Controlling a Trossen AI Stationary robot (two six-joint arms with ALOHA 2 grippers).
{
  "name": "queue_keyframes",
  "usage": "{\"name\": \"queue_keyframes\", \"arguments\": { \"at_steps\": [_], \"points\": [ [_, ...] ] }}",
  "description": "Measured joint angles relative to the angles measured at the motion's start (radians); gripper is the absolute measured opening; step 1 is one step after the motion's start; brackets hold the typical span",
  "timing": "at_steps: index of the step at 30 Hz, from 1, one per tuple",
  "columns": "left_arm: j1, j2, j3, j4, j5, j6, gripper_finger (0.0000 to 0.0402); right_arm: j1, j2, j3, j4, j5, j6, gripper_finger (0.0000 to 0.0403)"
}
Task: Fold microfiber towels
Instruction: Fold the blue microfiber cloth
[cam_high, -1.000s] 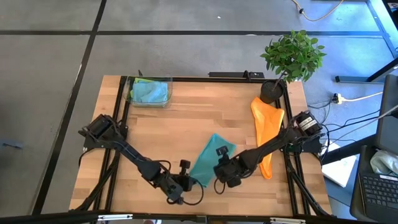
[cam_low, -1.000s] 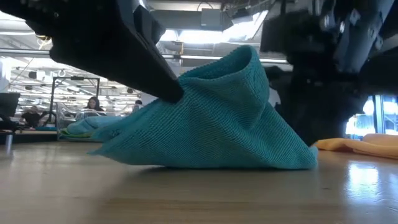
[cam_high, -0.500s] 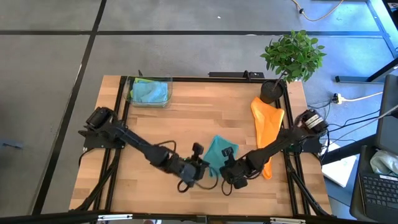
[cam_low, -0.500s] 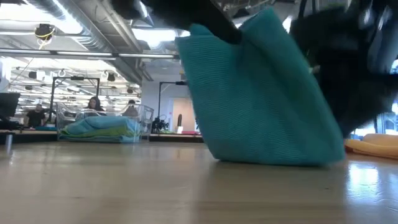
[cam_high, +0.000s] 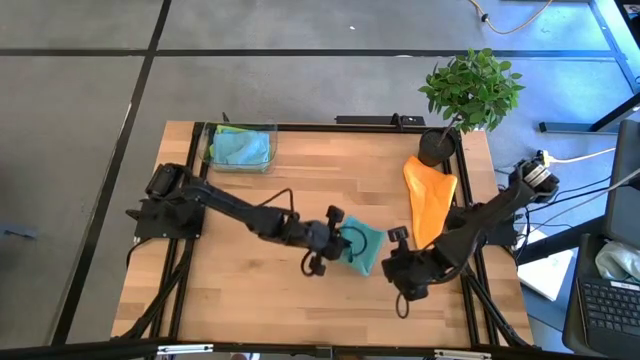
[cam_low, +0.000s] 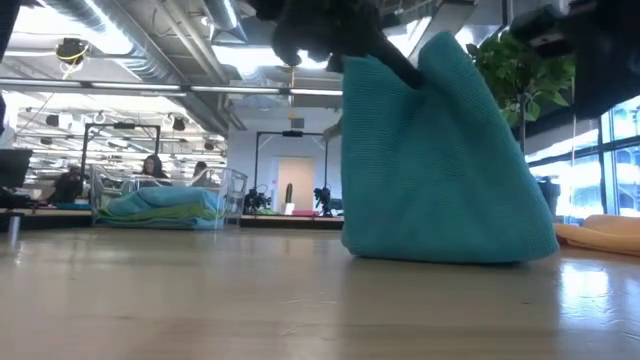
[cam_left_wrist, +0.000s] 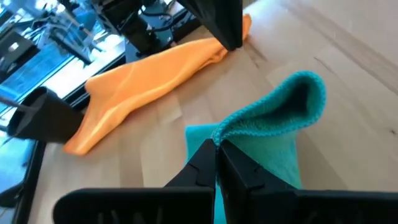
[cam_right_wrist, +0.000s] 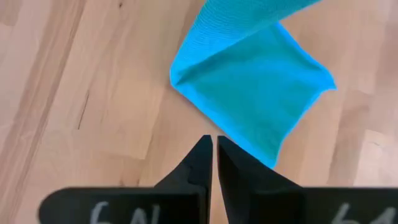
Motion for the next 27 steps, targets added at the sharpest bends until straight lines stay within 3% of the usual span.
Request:
{"name": "queue_keyframes", "arguments": {
  "at_steps": [9, 11, 18, 27],
  "points": [
    [0.117, 0.051, -0.002, 0.063, 0.146, 0.002, 0.0000, 0.029, -0.028, -0.001, 0.000, 0.015, 0.018, 0.0026],
    [0.134, 0.087, 0.003, 0.142, 0.152, 0.000, 0.0000, 0.029, -0.023, -0.001, 0.006, 0.017, 0.018, 0.0026],
    [0.180, 0.176, 0.000, 0.187, 0.159, 0.023, 0.0000, 0.029, -0.012, -0.007, 0.045, 0.017, 0.011, 0.0026],
    [0.222, 0.195, -0.002, 0.249, 0.159, 0.029, 0.0000, 0.029, -0.011, -0.007, 0.047, 0.016, -0.007, 0.0026]
  ]
}}
